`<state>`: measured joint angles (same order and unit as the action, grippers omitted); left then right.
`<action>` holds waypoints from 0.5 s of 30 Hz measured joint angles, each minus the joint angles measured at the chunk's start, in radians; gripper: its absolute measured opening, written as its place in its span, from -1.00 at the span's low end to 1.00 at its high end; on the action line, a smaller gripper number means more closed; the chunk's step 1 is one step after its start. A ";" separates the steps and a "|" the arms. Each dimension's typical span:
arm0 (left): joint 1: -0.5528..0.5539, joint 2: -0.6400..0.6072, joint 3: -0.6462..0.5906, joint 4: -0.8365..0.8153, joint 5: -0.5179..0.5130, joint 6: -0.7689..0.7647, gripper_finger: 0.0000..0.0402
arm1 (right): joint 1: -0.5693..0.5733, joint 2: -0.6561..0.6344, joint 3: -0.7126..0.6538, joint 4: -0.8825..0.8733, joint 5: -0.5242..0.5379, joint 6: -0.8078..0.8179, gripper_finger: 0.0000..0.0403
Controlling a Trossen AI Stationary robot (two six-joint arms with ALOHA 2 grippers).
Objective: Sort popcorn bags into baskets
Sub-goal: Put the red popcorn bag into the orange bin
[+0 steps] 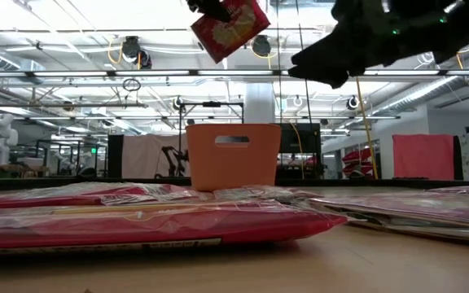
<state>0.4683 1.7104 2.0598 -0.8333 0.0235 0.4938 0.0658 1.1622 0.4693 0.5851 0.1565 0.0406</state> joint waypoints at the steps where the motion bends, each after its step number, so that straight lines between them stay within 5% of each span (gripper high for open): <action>1: 0.009 0.022 0.040 0.002 0.001 0.012 -0.91 | 0.005 0.000 -0.017 0.036 0.000 0.000 0.07; 8: 0.048 0.221 0.274 -0.067 0.008 0.033 -0.88 | 0.033 0.000 -0.147 0.281 0.000 0.008 0.06; 15: 0.082 0.332 0.291 -0.123 0.054 0.033 -0.91 | 0.066 0.000 -0.233 0.414 0.002 0.019 0.05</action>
<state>0.5507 2.0428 2.3505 -0.9562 0.0772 0.5265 0.1318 1.1622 0.2363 0.9989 0.1580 0.0597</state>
